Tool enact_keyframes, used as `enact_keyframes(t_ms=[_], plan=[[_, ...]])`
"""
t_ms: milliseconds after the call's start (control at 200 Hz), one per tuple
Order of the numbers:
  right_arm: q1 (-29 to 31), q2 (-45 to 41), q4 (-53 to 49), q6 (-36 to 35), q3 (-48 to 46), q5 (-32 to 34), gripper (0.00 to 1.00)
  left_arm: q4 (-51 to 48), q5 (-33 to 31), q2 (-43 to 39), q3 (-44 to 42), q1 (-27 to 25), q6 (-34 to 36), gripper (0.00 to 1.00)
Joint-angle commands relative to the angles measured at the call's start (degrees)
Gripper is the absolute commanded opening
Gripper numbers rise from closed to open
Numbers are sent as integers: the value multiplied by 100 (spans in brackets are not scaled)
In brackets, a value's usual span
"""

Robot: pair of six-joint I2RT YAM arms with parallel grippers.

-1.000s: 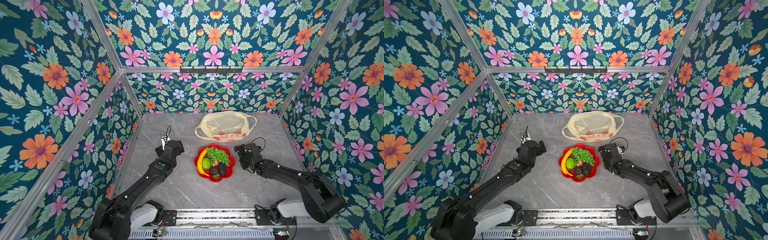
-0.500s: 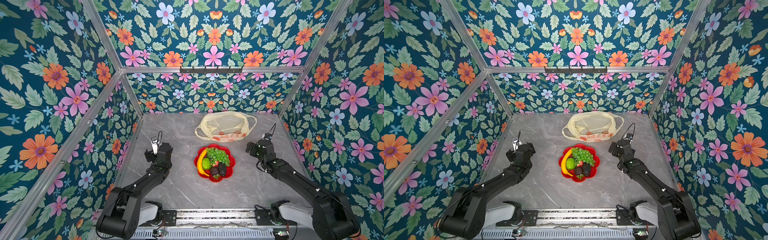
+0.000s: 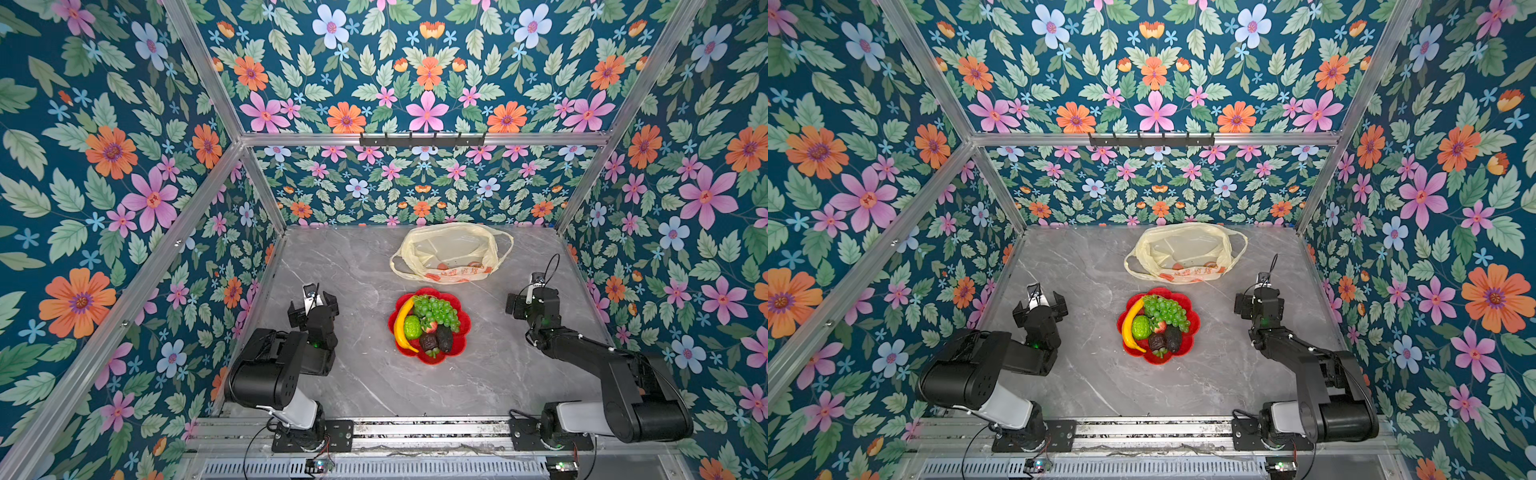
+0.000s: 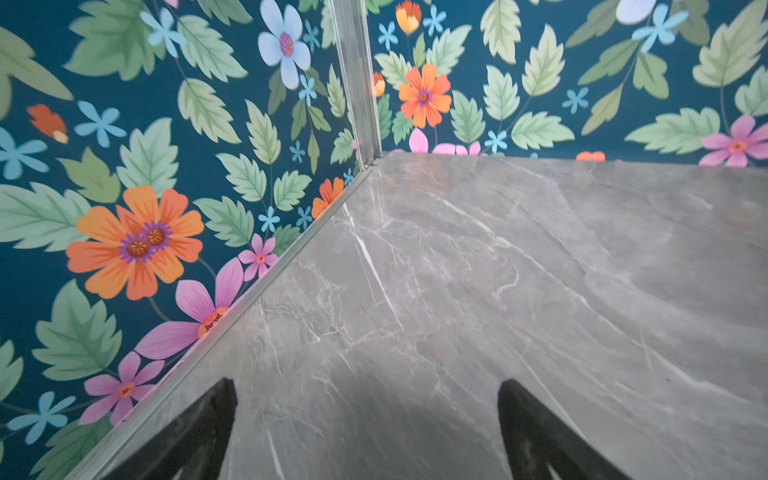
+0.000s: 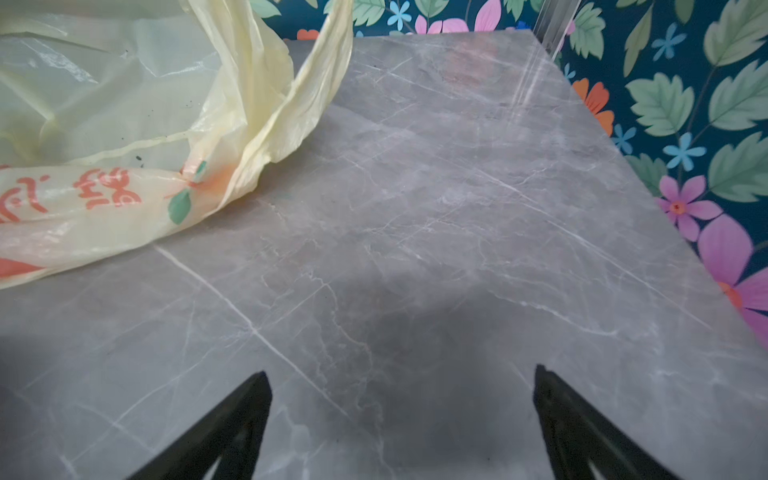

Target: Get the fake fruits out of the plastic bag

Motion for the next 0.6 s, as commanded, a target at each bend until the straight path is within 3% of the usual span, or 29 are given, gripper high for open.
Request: enact_keyframes(t_ms=[0,50,85,120,145,195,255,310,595], plan=[[-294,67,944,-30,-154,-1088,99,523,1040,164,25,282,-171,100],[-332,193,1873,-59,-576,-1164,99,1053,1193,524,43,375,-43,100],[-331,397,2433,-60,-713,-1171,99,526,1278,330,96,414,-230,100],[-330,295,2013,-58,-639,-1186,99,190,1385,242,157,489,-305,100],[-325,204,1745,-63,-560,-1117,99,503,1401,315,101,502,-267,100],[-328,378,2248,-22,-649,-981,99,745,1379,387,74,502,-182,100],[-317,224,1767,48,-557,-804,99,559,1377,341,87,493,-207,100],[-320,342,2136,53,-625,-771,99,731,1380,385,70,493,-174,100],[-319,256,1890,57,-586,-779,99,530,1520,384,166,520,-216,100]])
